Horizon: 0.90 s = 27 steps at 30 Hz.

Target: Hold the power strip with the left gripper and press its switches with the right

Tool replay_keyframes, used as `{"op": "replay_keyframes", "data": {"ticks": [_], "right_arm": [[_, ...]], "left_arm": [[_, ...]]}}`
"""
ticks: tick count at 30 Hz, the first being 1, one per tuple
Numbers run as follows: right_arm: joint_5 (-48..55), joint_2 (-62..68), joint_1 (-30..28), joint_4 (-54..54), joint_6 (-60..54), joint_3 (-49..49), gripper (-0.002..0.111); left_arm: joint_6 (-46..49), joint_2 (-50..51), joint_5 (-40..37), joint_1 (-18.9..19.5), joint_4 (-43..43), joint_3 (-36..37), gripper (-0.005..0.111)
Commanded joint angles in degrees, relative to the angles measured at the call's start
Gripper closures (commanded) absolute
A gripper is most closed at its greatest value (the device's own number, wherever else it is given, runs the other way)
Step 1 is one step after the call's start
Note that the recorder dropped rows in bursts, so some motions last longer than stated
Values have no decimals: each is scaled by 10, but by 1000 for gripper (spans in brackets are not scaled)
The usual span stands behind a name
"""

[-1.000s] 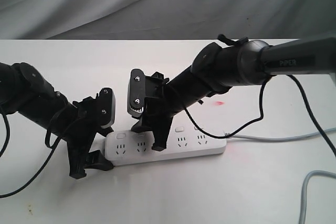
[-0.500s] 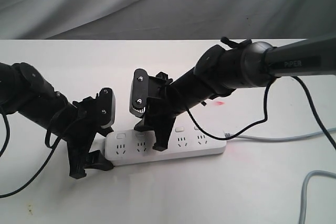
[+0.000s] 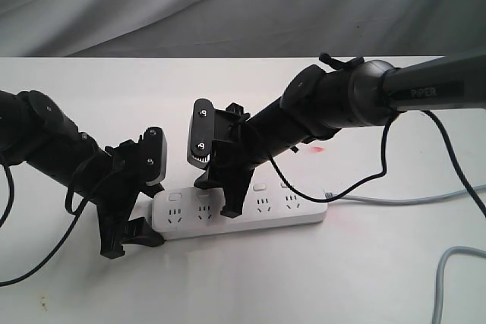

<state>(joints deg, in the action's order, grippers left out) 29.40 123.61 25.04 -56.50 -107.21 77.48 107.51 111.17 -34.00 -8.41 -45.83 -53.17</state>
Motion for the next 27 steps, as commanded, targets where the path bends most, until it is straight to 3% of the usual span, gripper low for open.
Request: {"op": "replay_keyframes", "data": {"ticks": [1, 27], "right_arm": [[-1, 7, -5, 23, -3, -11, 76], [14, -21, -4, 23, -3, -11, 76]], "left_arm": [[9, 11, 7, -2, 19, 5, 60], [9, 11, 7, -2, 19, 5, 60]]}}
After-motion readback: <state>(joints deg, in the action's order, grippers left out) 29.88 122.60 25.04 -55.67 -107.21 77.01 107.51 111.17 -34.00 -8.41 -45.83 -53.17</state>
